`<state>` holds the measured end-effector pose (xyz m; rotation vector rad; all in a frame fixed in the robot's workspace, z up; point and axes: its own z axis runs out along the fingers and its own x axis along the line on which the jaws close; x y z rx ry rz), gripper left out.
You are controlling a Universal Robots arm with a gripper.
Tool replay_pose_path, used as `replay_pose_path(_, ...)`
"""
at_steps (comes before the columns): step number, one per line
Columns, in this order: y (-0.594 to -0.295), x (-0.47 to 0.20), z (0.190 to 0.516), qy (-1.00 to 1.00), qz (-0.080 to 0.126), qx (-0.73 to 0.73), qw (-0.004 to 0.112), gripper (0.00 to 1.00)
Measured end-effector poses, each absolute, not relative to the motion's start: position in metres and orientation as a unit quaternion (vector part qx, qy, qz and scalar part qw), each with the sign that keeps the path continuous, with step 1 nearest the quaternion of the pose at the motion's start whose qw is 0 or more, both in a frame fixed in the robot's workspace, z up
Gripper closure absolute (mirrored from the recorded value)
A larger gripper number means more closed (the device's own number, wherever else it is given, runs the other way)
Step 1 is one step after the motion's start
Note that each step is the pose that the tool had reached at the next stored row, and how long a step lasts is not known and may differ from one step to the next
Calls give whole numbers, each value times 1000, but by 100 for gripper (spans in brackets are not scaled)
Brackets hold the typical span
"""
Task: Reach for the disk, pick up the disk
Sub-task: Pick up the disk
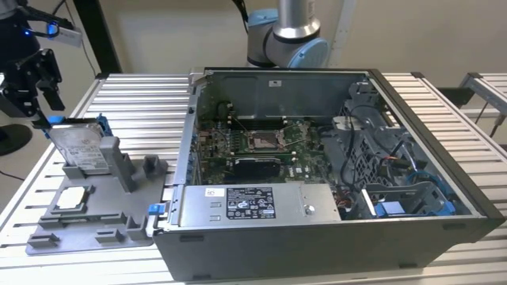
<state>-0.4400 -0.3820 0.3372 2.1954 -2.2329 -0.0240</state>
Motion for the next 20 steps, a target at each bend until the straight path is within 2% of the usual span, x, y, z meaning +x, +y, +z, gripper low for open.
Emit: replay_pose_path(20,-382,-440,316,-710,-6,704,4,0)
